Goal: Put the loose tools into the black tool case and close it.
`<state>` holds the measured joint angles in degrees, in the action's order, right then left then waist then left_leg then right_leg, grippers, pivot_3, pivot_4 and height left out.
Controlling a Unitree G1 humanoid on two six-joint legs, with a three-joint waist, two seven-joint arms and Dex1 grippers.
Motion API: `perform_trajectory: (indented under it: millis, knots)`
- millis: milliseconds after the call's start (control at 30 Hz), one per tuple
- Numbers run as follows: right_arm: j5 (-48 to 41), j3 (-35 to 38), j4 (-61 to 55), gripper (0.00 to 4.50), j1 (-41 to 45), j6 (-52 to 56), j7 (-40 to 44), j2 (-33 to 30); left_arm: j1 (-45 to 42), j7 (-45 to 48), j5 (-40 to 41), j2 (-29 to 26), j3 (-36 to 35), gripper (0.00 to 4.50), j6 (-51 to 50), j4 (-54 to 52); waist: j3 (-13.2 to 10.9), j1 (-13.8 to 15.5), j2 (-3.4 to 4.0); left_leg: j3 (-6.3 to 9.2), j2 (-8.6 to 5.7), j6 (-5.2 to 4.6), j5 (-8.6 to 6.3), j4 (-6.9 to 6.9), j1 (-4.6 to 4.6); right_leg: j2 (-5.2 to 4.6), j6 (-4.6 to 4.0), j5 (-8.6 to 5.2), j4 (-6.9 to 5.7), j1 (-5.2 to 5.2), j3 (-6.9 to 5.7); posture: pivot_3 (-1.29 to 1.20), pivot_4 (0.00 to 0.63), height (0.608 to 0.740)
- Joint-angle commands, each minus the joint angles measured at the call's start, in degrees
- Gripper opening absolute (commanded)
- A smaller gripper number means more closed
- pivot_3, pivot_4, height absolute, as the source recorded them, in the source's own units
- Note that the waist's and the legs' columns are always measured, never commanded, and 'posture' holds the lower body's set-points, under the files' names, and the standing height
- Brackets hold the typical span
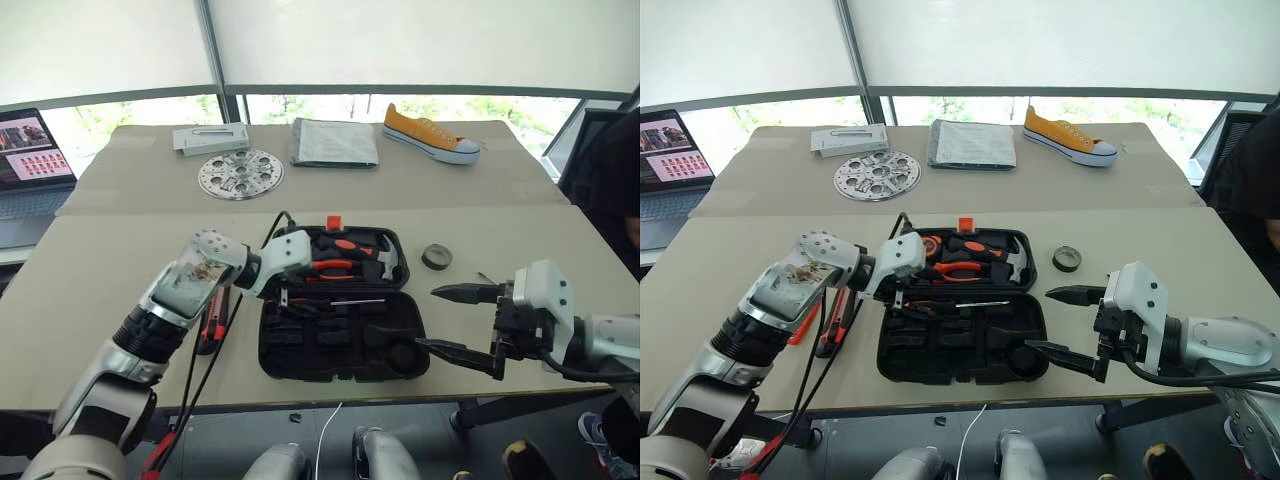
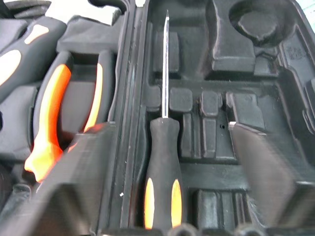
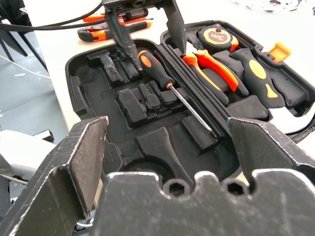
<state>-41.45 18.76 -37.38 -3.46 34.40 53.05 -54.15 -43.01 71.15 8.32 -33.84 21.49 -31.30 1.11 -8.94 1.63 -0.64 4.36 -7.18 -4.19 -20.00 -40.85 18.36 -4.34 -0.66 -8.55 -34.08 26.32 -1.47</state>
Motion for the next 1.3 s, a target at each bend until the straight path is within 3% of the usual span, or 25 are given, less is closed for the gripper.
perform_trajectory:
  millis: [33,100,133,200,267,567,767,867,933,1133,1200,1300]
  knots:
    - [-0.89,0.72,-1.43,4.5,0.42,0.18,-0.45,0.05,-1.22,-0.46,-2.47,0.83,1.38,2.16,5.01,2.65,0.0,-0.02,0.0,0.0,0.0,0.0,0.0,0.0,-0.01,0.0,0.0,0.0,0.0,0.0,0.01,0.0,0.15,0.74]
    - [-0.76,0.7,-1.42,4.5,0.14,0.04,-0.53,0.04,-1.08,-0.62,-3.24,1.59,1.9,1.62,6.59,4.08,0.0,-0.03,0.0,0.0,0.0,0.0,0.0,0.01,-0.01,0.0,0.0,0.0,0.0,0.0,0.01,0.0,0.15,0.74]
    - [-0.82,0.79,-1.46,4.5,-0.05,0.05,-0.59,0.06,-1.05,-0.73,-3.53,1.84,2.13,1.08,7.09,4.59,0.0,-0.03,0.0,0.0,0.01,0.0,0.0,0.01,0.0,0.01,0.0,0.0,0.0,0.01,0.01,0.0,0.15,0.74]
    - [-1.09,1.0,-1.47,4.5,-0.26,0.21,-0.86,0.19,-1.04,-0.59,-4.03,2.14,2.53,0.45,7.63,5.11,0.0,-0.02,0.0,0.0,0.01,0.0,0.0,0.01,0.01,0.0,0.0,0.0,0.01,0.0,0.01,0.0,0.15,0.74]
    - [-1.48,1.15,-1.43,4.5,-0.2,0.47,-1.1,0.21,-0.92,-0.31,-5.16,2.19,3.54,0.03,7.93,5.25,0.0,-0.01,0.0,0.0,0.01,0.0,0.0,0.0,0.01,0.0,0.0,0.0,0.01,0.0,0.01,0.0,0.15,0.74]
    - [-1.17,1.46,-0.9,4.5,-0.07,0.87,-1.21,0.02,1.3,-0.96,-12.27,2.5,8.38,0.03,15.73,8.51,0.02,0.64,0.01,-0.01,0.01,-0.01,0.0,0.0,-0.06,-0.02,0.01,0.0,0.01,-0.07,0.03,0.0,0.15,0.74]
    - [0.1,4.04,-0.55,4.5,-2.95,0.82,-2.91,0.78,1.05,-0.27,-8.05,3.82,3.73,0.03,11.73,7.53,0.05,0.79,0.03,0.0,0.01,-0.01,0.0,0.0,-0.11,-0.01,0.02,-0.01,0.0,-0.13,0.04,0.0,0.15,0.74]
    - [-0.09,11.77,1.03,4.5,-7.63,3.01,-4.86,1.79,-0.23,5.71,8.73,2.24,-8.52,0.68,-0.87,1.02,0.03,0.73,-0.01,0.01,0.02,-0.02,0.01,-0.01,-0.01,0.02,0.03,-0.01,-0.01,-0.05,0.04,0.0,0.15,0.74]
    - [0.89,17.24,2.71,4.5,-11.58,3.04,-3.22,1.65,-0.71,8.86,15.62,-0.26,-13.48,1.49,-5.6,-1.8,0.01,0.65,-0.01,0.01,0.01,-0.03,0.01,-0.01,0.09,0.04,0.02,0.0,-0.05,0.11,0.02,0.0,0.15,0.74]
    - [5.72,27.91,12.31,4.5,-19.54,0.14,1.79,1.14,0.29,13.38,25.46,-7.06,-19.2,3.48,-11.12,-8.54,0.05,0.08,0.05,-0.01,-0.01,0.02,-0.01,0.03,-0.13,0.04,0.0,0.0,-0.02,-0.07,0.03,0.0,0.15,0.74]
    - [7.6,29.36,16.19,4.5,-20.86,-1.42,3.18,1.09,0.39,13.83,26.76,-8.53,-19.67,4.38,-11.74,-9.55,0.05,0.12,0.05,-0.01,-0.02,0.44,-0.24,0.01,-0.17,0.03,0.01,-0.01,-0.02,-0.14,0.06,0.0,0.15,0.74]
    - [9.89,29.29,21.42,4.5,-21.06,-3.75,4.2,1.15,0.0,14.75,28.79,-10.16,-19.46,4.47,-13.18,-10.36,0.05,-0.12,0.05,-0.02,0.0,0.46,-0.24,0.02,-0.18,0.05,0.02,-0.01,-0.04,-0.14,0.12,0.0,0.15,0.74]
